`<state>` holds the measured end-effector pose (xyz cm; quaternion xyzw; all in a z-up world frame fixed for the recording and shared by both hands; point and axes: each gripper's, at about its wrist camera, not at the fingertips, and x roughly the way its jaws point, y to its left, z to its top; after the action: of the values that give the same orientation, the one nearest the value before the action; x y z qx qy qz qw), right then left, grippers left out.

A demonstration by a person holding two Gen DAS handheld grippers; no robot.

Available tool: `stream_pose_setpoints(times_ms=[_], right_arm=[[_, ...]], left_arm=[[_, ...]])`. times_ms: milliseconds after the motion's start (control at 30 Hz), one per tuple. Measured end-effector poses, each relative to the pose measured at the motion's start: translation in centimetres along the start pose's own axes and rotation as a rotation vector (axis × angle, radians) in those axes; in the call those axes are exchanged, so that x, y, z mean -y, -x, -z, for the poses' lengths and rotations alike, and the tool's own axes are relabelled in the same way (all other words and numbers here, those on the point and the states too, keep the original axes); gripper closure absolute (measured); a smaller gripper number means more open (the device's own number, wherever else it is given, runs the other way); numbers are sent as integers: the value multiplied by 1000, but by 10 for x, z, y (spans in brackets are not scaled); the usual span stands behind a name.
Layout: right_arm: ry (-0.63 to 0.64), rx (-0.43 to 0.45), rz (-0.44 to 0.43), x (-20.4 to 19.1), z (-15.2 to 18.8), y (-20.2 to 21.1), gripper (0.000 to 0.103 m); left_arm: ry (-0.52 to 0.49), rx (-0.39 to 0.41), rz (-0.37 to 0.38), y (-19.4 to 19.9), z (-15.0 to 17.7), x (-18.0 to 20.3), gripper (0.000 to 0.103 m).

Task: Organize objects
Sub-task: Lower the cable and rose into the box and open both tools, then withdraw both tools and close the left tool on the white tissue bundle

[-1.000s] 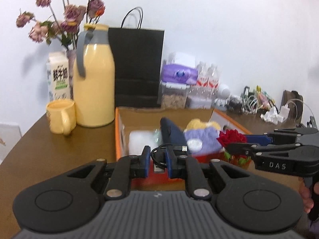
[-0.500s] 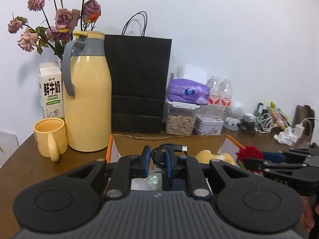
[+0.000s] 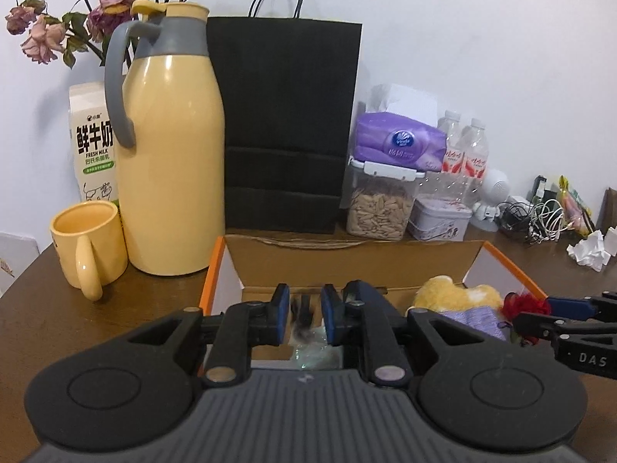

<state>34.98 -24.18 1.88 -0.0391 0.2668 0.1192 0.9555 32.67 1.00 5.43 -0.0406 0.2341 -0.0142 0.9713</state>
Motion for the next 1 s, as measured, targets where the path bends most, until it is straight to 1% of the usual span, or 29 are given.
stream_pose_setpoints(times_ms=[33,67,100,133,167,200,233,267,300,367,400,567,767,1000], right_arm=[[-5,0,-4,1,0,0,49],[-7,3,-7,1,0,-1,41],[-8,8,-7,1,1,0,37],[-9,11,-8,0,1,1,29],[-10,17,-10,0,1,2,21],[-12,25,-11,0,1,4,18],[-13,32,-11,1,0,6,13],[-15,37,-12,1,0,7,9],[-17,39,-13,1,0,8,8],[-21,41,-14,1,-1,10,2],[-22,43,-13,1,-1,11,1],[-10,58,-10,-4,-1,20,0],[-1,65,-21,-11,3,37,0],[-9,60,-36,-15,20,61,0]], left_arm=[[3,0,1,0,1,-1,67],[5,7,0,0,1,-2,53],[5,16,-1,2,2,-2,47],[3,24,-2,3,1,-2,35],[2,29,-4,4,1,-2,22],[2,36,-5,5,0,-1,16],[4,46,-8,7,0,-1,5],[5,55,-11,9,0,0,0],[4,63,-15,11,-1,1,0],[0,71,-15,14,-2,4,0],[0,74,-16,16,-3,5,0],[-5,76,-12,29,-2,9,0],[-15,57,9,56,8,12,0],[-46,-15,20,83,32,14,0]])
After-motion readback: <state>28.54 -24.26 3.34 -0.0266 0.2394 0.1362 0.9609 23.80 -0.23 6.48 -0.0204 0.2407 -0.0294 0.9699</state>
